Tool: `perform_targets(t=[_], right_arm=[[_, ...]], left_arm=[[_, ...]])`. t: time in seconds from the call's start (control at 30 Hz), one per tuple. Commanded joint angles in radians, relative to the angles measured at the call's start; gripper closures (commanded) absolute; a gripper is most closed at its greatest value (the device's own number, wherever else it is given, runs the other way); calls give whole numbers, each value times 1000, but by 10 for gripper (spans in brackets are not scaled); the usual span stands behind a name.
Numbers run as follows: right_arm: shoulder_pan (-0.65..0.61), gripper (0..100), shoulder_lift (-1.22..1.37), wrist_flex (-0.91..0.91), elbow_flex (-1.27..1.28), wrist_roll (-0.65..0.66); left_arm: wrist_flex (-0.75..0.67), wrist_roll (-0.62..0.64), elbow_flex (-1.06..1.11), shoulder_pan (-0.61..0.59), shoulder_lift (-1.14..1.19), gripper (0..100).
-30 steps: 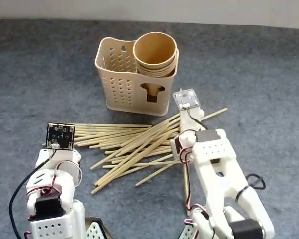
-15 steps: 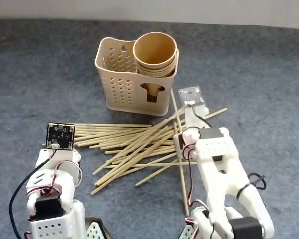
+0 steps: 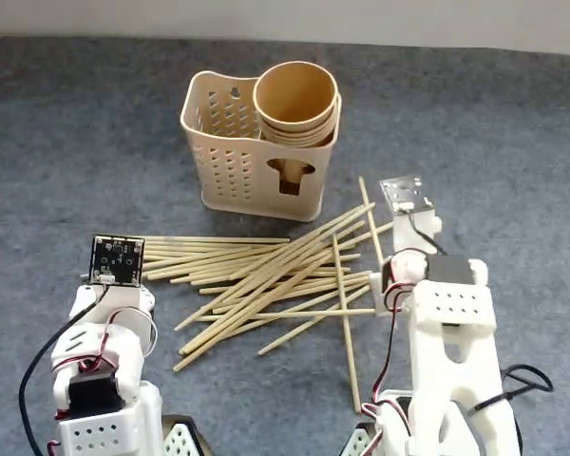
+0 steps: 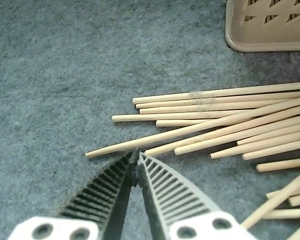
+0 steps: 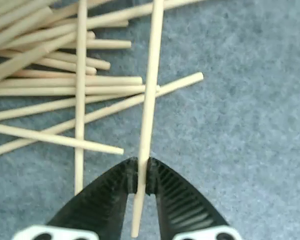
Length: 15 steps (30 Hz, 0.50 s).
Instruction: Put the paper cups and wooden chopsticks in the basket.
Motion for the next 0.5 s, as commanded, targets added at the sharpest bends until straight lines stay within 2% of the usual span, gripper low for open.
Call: perform_targets(t=[0.0, 0.3, 0.47], right_arm=[[122, 994, -36, 61, -42, 106], [424, 994, -36, 81, -2, 341], [473, 961, -36, 165, 39, 385]], left_arm=[[-18, -6, -4, -13, -8, 995], [-18, -6, -4, -13, -8, 995], [-18, -6, -4, -13, -8, 995]])
